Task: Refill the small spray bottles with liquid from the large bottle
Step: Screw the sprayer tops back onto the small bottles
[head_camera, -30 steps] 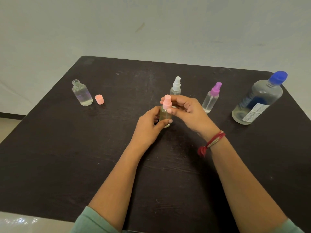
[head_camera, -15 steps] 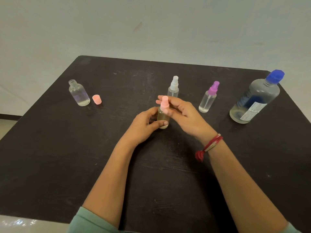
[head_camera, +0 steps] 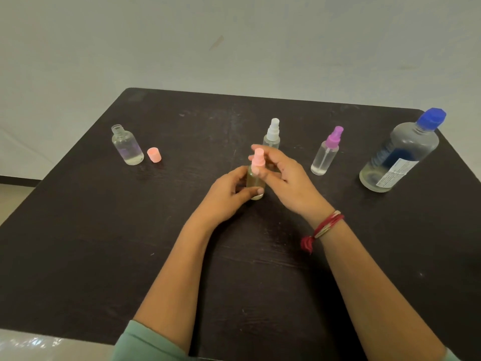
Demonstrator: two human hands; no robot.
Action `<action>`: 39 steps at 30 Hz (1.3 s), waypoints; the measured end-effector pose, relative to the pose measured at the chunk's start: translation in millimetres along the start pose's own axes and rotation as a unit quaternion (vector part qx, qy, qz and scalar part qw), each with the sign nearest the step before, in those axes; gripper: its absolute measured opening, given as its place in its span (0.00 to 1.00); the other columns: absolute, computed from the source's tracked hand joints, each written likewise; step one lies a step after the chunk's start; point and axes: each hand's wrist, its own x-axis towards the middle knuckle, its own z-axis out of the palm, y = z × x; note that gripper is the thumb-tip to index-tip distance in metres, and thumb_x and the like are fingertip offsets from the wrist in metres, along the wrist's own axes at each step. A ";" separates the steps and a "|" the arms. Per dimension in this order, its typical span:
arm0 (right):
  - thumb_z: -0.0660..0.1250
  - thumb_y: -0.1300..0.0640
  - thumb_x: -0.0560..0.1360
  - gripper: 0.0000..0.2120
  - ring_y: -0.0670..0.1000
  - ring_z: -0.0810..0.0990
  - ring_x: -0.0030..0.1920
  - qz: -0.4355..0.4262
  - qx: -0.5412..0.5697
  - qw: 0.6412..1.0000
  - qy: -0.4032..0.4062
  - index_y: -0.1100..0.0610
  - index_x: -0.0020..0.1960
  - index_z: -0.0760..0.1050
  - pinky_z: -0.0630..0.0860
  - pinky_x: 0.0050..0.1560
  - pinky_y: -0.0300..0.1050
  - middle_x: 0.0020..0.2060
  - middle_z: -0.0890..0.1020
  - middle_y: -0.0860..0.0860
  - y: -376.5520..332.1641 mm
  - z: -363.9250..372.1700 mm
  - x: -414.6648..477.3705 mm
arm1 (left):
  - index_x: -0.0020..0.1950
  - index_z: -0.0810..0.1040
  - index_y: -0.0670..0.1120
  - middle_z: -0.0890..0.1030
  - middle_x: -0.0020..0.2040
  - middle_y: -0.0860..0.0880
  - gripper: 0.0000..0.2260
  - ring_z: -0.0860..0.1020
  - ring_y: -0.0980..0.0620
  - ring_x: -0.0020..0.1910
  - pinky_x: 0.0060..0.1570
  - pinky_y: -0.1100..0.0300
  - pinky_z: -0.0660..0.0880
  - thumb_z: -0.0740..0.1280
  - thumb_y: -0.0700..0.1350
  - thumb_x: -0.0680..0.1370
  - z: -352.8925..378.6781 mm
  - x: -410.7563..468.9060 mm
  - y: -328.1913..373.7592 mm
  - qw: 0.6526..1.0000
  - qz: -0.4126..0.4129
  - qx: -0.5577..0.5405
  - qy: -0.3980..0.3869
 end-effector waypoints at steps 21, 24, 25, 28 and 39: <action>0.61 0.54 0.80 0.13 0.45 0.78 0.58 0.006 -0.049 0.998 -0.028 0.54 0.64 0.74 0.73 0.60 0.41 0.56 0.80 0.47 3.1 1.9 2.1 | 0.65 0.73 0.50 0.81 0.56 0.53 0.17 0.79 0.57 0.55 0.59 0.58 0.75 0.69 0.45 0.77 0.7 -1.2 2.7 1.000 -0.004 0.013 -0.002; 0.60 0.47 0.79 0.13 0.45 0.79 0.51 -0.010 -0.068 0.995 0.079 0.52 0.56 0.77 0.75 0.53 0.44 0.46 0.80 0.42 5.8 15.4 -3.8 | 0.59 0.74 0.50 0.80 0.48 0.54 0.11 0.79 0.59 0.46 0.49 0.64 0.75 0.68 0.44 0.77 8.9 -4.9 6.4 0.998 -0.002 0.049 0.049; 0.58 0.44 0.78 0.15 0.46 0.79 0.50 -0.007 -0.076 0.990 0.116 0.51 0.56 0.77 0.76 0.53 0.47 0.45 0.80 0.42 6.6 21.7 -5.6 | 0.57 0.75 0.49 0.79 0.46 0.54 0.09 0.78 0.59 0.43 0.46 0.65 0.73 0.68 0.42 0.77 13.4 -6.3 7.9 0.995 0.002 0.064 0.074; 0.58 0.45 0.79 0.14 0.46 0.79 0.47 0.002 -0.090 0.978 0.187 0.52 0.55 0.77 0.75 0.55 0.56 0.42 0.79 0.41 6.5 40.3 -7.8 | 0.57 0.75 0.46 0.79 0.46 0.52 0.08 0.76 0.58 0.42 0.44 0.66 0.72 0.65 0.40 0.78 20.8 -9.0 9.2 0.990 0.009 0.080 0.111; 0.73 0.54 0.72 0.15 0.44 0.81 0.51 0.106 0.104 0.975 0.165 0.50 0.56 0.74 0.78 0.52 0.38 0.53 0.80 0.48 13.4 55.9 -7.0 | 0.64 0.75 0.49 0.79 0.55 0.50 0.15 0.78 0.53 0.52 0.54 0.54 0.76 0.64 0.42 0.78 4.0 -8.0 1.2 0.982 0.001 0.103 0.156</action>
